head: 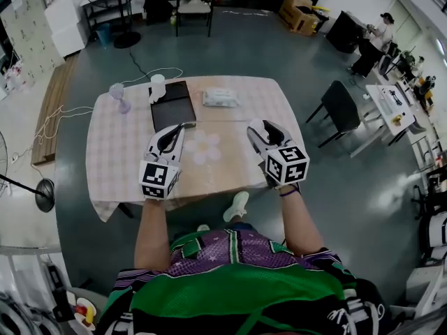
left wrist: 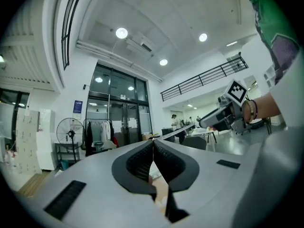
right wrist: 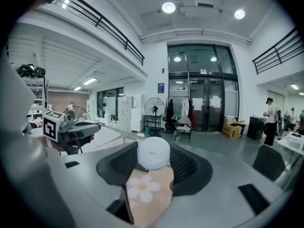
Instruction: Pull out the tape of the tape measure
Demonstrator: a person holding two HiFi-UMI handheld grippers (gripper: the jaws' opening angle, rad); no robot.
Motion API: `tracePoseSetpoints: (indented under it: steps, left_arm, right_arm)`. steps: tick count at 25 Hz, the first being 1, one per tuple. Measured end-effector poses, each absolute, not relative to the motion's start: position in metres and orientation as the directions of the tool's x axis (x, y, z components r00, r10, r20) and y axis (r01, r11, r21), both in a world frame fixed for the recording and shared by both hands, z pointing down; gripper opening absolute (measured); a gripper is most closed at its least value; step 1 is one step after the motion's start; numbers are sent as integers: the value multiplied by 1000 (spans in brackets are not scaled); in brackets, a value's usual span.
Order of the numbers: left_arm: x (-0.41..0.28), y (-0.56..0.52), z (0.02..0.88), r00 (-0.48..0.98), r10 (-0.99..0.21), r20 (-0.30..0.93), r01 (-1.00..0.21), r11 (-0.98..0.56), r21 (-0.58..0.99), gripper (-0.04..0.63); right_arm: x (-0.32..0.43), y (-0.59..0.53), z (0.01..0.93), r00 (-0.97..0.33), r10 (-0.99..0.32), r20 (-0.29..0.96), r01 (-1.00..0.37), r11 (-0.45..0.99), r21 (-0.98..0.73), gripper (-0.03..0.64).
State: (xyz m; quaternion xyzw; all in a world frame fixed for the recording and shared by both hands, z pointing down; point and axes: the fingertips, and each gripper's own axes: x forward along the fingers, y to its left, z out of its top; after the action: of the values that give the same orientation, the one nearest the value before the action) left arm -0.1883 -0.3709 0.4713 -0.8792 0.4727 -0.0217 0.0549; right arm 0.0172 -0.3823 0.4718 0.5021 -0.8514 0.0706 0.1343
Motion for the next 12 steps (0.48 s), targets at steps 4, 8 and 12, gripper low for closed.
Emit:
tracePoseSetpoints:
  steps: [4,8,12]
  left_arm:
    - [-188,-372,475,530,-848,-6,-843,-527,-106,25]
    - [-200,-379,478,488,-873,-3,-871,-487,-69,25]
    - [-213,-385,483,454,-891,5,-890,-453,-54,25]
  right_arm:
    - [23,-381,479,-428,-843,327,-889,457,15,221]
    - [34,-384,489,-414,-843,344,-902,432,-26,221]
    - [36,-385,498,-400,-841,365,-905,426,-11,221]
